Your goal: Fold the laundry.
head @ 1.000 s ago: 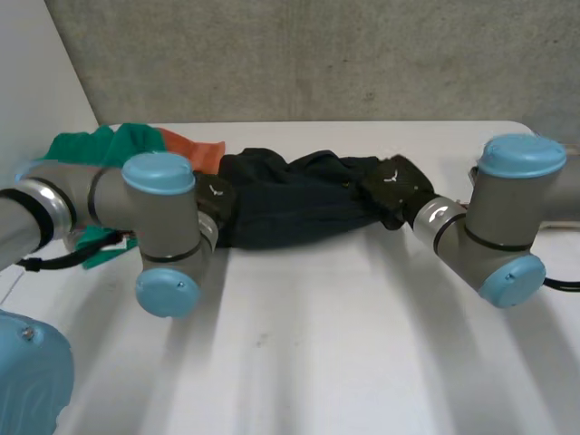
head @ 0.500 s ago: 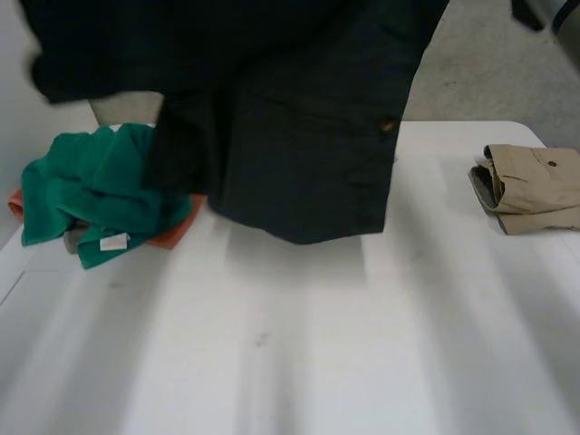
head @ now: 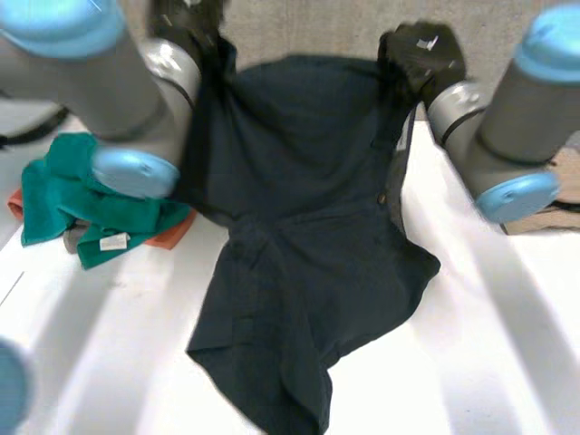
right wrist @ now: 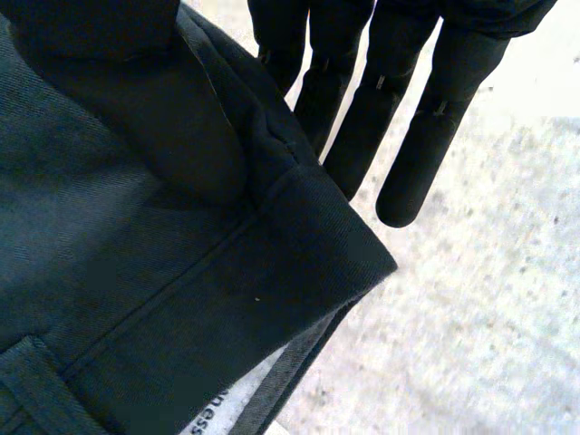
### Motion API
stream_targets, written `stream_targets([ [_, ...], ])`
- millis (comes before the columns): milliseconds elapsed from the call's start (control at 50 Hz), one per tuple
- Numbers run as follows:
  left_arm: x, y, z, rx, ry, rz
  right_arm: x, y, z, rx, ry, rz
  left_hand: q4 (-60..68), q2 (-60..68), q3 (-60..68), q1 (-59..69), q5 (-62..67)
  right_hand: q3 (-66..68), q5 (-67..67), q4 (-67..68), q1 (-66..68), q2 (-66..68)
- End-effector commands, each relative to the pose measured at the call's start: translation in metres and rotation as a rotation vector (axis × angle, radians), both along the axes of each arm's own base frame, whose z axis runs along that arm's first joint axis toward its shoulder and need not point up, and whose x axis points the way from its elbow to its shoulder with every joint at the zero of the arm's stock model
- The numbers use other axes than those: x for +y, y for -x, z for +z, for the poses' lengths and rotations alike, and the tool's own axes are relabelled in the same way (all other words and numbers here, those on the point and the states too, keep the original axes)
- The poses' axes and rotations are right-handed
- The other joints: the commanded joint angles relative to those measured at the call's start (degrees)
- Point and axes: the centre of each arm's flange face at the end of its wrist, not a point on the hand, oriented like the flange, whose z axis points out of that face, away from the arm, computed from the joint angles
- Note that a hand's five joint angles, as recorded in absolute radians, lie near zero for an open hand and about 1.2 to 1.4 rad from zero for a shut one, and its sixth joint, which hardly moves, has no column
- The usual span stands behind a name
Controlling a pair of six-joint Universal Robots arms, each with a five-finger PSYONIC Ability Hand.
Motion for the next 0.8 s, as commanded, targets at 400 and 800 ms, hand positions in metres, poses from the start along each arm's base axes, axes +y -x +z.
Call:
stream_targets([
  [400,-0.06,0.003,-0.086,-0.122,0.048,0.157,-0.053,-0.05,-0.084,-0.015,0.329,-0.142,-9.17,-9.14,-8.53,-6.83,-7.24,-57.94,-57.48,-58.65,-54.02,-56.87],
  [800,0.079,-0.026,-0.028,-0.154,-0.29,0.073,-0.014,0.036,-0.045,0.452,-0.093,0.182,-58.67,-58.64,-58.03,-56.33,-56.74,-57.94,-57.48,-58.65,-54.02,-56.87],
])
